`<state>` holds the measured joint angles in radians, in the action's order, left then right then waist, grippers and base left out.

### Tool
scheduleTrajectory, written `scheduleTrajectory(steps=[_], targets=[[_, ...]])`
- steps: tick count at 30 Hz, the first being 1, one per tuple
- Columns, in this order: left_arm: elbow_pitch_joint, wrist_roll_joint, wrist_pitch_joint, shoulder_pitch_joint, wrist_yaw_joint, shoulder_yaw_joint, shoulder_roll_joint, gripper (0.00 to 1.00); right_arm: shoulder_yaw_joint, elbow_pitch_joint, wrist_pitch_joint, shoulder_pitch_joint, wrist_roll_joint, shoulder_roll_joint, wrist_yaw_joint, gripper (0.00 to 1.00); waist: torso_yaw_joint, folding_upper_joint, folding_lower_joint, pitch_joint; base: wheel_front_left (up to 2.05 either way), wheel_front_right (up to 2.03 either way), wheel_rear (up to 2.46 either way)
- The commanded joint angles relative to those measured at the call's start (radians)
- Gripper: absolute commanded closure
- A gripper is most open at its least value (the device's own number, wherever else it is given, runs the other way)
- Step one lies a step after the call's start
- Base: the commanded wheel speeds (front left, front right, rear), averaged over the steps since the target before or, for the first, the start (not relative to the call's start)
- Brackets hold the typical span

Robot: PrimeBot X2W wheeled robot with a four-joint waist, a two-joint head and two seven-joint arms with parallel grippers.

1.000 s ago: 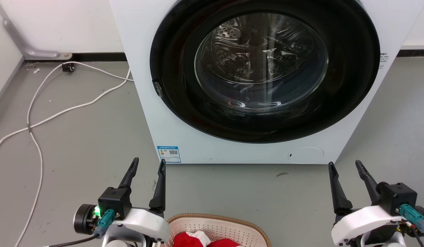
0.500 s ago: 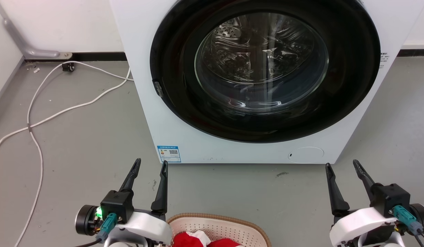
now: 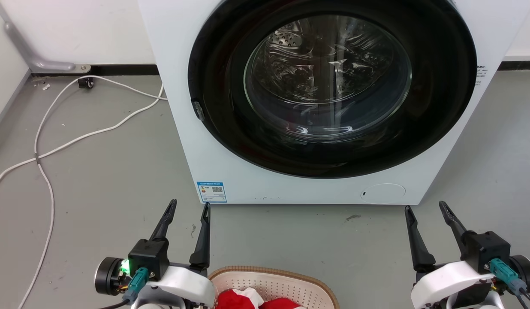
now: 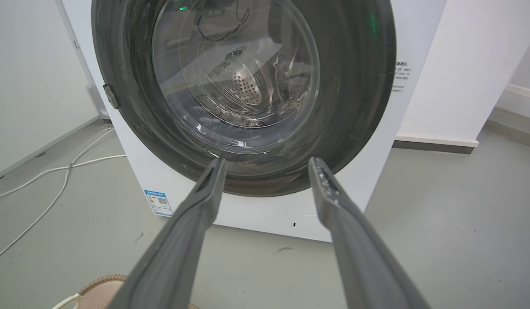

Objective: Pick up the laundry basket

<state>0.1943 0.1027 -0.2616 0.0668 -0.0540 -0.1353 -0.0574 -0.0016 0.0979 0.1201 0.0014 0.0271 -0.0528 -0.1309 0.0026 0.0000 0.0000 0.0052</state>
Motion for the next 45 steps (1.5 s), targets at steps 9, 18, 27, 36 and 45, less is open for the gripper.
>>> scheduleTrajectory(steps=[9, 18, 27, 36, 45], targets=[[0.006, -0.006, -0.005, -0.007, 0.001, 0.004, 0.003, 0.0, 0.01, 0.018, -0.012, -0.005, 0.023, 0.005, 0.0, 0.0, 0.002, 0.0, 0.0, 0.005, 0.0, 0.0, 0.0], [0.103, -0.003, -0.004, 0.029, -0.003, 0.018, -0.001, 0.0, 0.044, 0.057, -0.062, -0.021, 0.057, 0.005, 0.0, 0.0, 0.007, 0.0, 0.0, 0.053, 0.0, 0.0, 0.0], [0.224, 0.02, -0.004, 0.083, -0.014, 0.031, -0.011, 0.0, 0.07, 0.114, -0.129, -0.054, 0.096, 0.005, 0.0, 0.0, 0.013, 0.0, 0.0, 0.123, 0.0, 0.0, 0.0], [0.408, 0.076, 0.048, 0.178, -0.043, 0.037, -0.035, 0.0, 0.105, 0.229, -0.221, -0.11, 0.149, 0.004, 0.0, 0.0, 0.016, 0.0, 0.0, 0.215, 0.0, 0.0, 0.0], [0.619, 0.143, 0.163, 0.269, -0.072, 0.01, -0.076, 0.0, 0.147, 0.39, -0.315, -0.173, 0.214, 0.004, 0.0, 0.0, 0.006, 0.0, 0.0, 0.286, 0.0, 0.0, 0.0]])
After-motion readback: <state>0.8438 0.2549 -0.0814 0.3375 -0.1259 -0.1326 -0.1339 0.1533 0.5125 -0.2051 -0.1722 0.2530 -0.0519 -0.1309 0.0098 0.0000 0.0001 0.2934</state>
